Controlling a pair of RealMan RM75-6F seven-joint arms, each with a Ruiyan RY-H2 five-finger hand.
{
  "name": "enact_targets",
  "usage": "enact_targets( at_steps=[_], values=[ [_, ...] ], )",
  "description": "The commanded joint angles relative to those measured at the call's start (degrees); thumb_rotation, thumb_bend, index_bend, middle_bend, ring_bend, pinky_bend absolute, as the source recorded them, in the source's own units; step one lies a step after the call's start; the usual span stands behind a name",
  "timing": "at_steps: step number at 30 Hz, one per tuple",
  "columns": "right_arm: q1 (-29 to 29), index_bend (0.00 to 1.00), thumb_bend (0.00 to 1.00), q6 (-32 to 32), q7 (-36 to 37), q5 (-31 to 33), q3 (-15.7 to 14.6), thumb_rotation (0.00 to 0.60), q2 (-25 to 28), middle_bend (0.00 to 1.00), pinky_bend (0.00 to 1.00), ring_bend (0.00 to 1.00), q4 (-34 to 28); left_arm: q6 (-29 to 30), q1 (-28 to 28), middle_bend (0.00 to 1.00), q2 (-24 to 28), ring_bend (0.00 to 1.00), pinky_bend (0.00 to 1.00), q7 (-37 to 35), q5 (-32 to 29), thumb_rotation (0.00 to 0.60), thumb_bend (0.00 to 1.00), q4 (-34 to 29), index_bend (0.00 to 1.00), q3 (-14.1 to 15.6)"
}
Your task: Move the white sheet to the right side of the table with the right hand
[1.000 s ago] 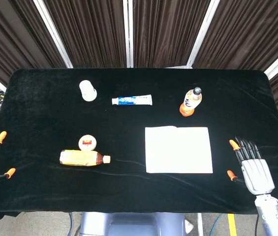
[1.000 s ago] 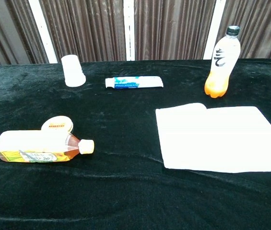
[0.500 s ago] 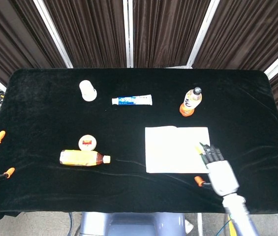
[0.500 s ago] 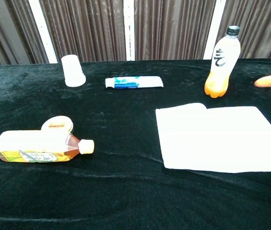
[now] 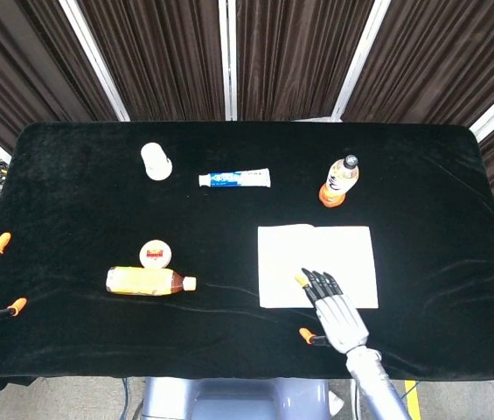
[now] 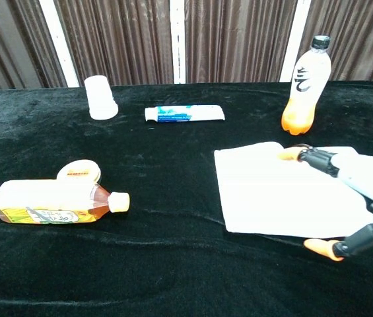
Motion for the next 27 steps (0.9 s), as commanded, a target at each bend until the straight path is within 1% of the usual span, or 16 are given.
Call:
enact_targets(
  at_steps=[1,10,17,27],
  values=[
    [0.70,0.00,0.14,-0.53,0.60,1.14,0.68,0.600,-1.68,0.00,0.00,0.00,1.38,-0.18,-0.06,0.00,-0.10,0.00,0.00,0.17,-0.27,0.600,0.12,0.12,0.00,-0.03],
    [2.14,0.00,0.14,-1.07,1.00,3.94,1.98,0.600,-7.72,0.00,0.00,0.00,8.12,-0.87,-0.31,0.00,-0.24,0.00,0.00,-0.06,-1.59,0.600,0.12,0.69,0.00,-0.47],
    [3.02,0.00,0.14,-1.15,2.32,4.72,2.56,0.600,-11.57,0.00,0.00,0.00,13.47,-1.21,-0.37,0.00,-0.21,0.00,0.00,-0.20,-2.47,0.600,0.12,1.02,0.00,-0.70],
    [4.11,0.00,0.14,-1.57,3.86,6.51,3.84,0.600,-15.50,0.00,0.00,0.00,19.25,-1.90,-0.53,0.00,-0.25,0.00,0.00,-0.45,-4.13,0.600,0.12,1.44,0.00,-1.21]
  ],
)
